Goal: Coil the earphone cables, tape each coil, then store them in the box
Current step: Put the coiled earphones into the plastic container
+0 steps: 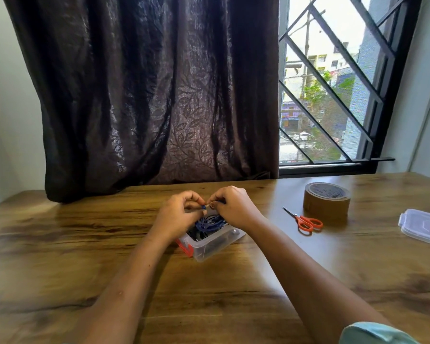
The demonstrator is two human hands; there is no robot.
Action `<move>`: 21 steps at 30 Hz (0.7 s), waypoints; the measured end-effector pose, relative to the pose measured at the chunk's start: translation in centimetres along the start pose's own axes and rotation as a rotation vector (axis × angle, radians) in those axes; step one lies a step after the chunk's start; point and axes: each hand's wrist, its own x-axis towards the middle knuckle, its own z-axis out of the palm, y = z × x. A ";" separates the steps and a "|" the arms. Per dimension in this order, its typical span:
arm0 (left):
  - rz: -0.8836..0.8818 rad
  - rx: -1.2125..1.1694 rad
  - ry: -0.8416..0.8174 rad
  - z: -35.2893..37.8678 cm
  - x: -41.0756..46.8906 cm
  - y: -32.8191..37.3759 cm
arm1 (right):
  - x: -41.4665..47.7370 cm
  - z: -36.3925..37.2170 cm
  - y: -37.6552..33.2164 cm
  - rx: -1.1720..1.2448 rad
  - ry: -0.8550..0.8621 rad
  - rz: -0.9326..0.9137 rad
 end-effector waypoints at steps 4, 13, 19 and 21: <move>0.057 0.181 0.017 0.1 0.2 -0.9 | 0.1 0.4 0.2 -0.169 -0.064 0.058; 0.242 0.243 0.361 -0.2 -0.4 -0.5 | -0.5 0.0 0.0 -0.201 0.048 0.012; 0.311 0.069 0.607 -1.2 -1.4 0.6 | -1.5 -4.7 0.4 0.114 0.368 0.060; 0.360 0.118 0.631 -1.2 -2.0 1.3 | -3.0 -6.6 1.9 0.147 0.412 0.168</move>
